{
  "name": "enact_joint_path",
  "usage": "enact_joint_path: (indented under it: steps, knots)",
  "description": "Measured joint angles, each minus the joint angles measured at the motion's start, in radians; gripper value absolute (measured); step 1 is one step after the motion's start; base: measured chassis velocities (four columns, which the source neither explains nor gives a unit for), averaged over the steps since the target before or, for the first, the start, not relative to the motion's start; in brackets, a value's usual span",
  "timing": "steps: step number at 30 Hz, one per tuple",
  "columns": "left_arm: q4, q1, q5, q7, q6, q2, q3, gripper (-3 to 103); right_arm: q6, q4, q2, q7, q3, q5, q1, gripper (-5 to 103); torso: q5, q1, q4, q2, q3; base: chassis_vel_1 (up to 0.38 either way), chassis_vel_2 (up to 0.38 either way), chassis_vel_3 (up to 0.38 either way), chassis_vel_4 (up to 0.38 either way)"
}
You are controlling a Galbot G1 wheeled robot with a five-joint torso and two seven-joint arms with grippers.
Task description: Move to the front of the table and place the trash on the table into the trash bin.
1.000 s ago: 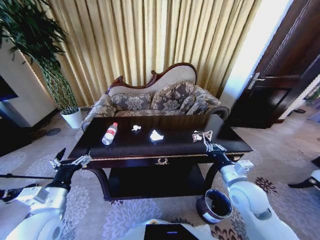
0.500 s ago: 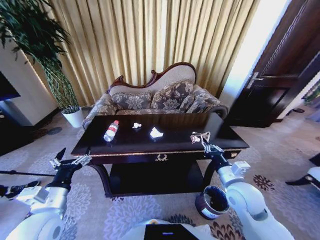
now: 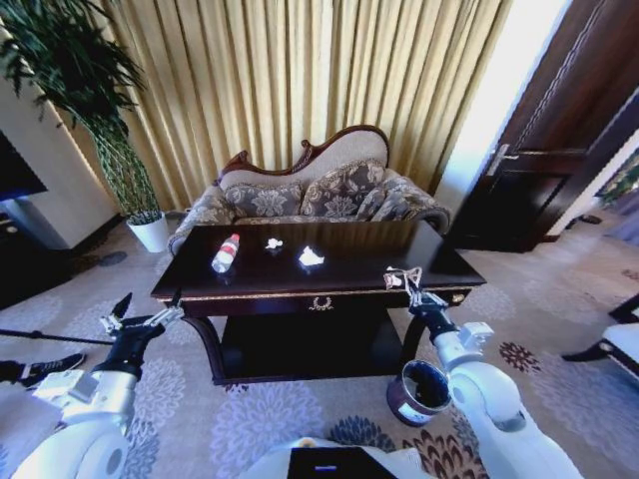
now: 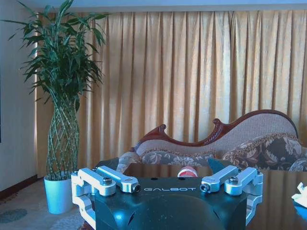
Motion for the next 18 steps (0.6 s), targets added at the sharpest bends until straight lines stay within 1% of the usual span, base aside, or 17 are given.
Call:
enact_joint_path:
  steps: [3,4,6,7,9,11,12,13,14,15,16,17,18]
  knots:
    - [0.000,-0.001,-0.003,0.000,0.000,0.000,-0.002,100,0.018,-0.044,-0.001,-0.001,0.027,0.000,-0.034,0,0.0000,0.000,-0.0006,0.000,0.000,0.000,0.000,0.000,0.000]
    - [0.000,-0.002,-0.006,0.000,0.000,0.000,-0.003,100,0.041,-0.102,-0.007,-0.003,0.039,-0.005,-0.049,0,-0.0004,0.000,-0.0006,0.000,0.000,0.000,0.000,0.000,0.000]
    - [0.000,-0.004,-0.007,0.000,0.000,0.000,-0.005,100,0.090,-0.245,-0.012,-0.006,0.029,-0.036,-0.038,0,-0.0001,0.000,-0.0006,0.000,0.000,0.000,0.000,0.000,0.000]
    - [0.000,-0.004,-0.007,0.000,0.000,0.000,-0.005,100,0.090,-0.245,-0.012,-0.006,0.029,-0.036,-0.038,0,-0.0001,0.000,-0.0006,0.000,0.000,0.000,0.000,0.000,0.000]
    - [0.000,-0.009,-0.007,0.000,0.001,-0.001,-0.005,100,0.147,-0.420,-0.010,-0.010,0.007,-0.089,0.015,0,0.0006,0.000,-0.0007,0.000,0.000,0.000,0.000,0.000,0.000]
    - [0.000,-0.015,-0.007,0.000,0.004,-0.001,-0.005,100,0.189,-0.604,-0.010,-0.018,-0.023,-0.116,0.093,0,0.0003,0.000,-0.0002,0.000,0.000,0.000,0.000,0.000,0.000]
    - [0.000,-0.015,-0.007,0.000,0.004,-0.001,-0.005,100,0.189,-0.604,-0.010,-0.018,-0.023,-0.116,0.093,0,0.0003,0.000,-0.0002,0.000,0.000,0.000,0.000,0.000,0.000]
    - [0.000,-0.016,-0.007,-0.001,0.006,-0.001,-0.004,100,0.202,-0.715,-0.011,-0.022,-0.039,-0.126,0.142,0,0.0003,0.000,0.0003,0.000,0.000,0.000,0.000,0.000,0.000]
    - [0.000,-0.016,-0.007,-0.001,0.008,-0.001,-0.003,100,0.208,-0.773,-0.011,-0.025,-0.046,-0.133,0.168,0,0.0005,0.000,-0.0002,0.000,0.000,0.000,0.000,0.000,0.000]
    - [0.000,-0.017,-0.007,-0.001,0.008,-0.001,-0.002,100,0.224,-0.875,-0.011,-0.034,-0.058,-0.151,0.220,0,0.0003,0.000,-0.0005,0.000,0.000,0.000,0.000,0.000,0.000]
    - [0.000,-0.017,-0.007,-0.001,0.008,-0.001,-0.002,100,0.224,-0.875,-0.011,-0.034,-0.058,-0.151,0.220,0,0.0003,0.000,-0.0005,0.000,0.000,0.000,0.000,0.000,0.000]
    - [0.000,-0.017,-0.007,0.000,0.009,-0.002,-0.001,100,0.237,-0.962,-0.009,-0.040,-0.066,-0.167,0.264,0,0.0000,0.000,0.0000,0.000,0.000,0.000,0.000,0.000,0.000]
    - [0.000,-0.017,-0.007,-0.001,0.009,-0.003,-0.001,100,0.245,-1.019,-0.007,-0.043,-0.071,-0.176,0.291,0,-0.0001,0.000,0.0000,0.000,0.000,0.000,0.000,0.000,0.000]
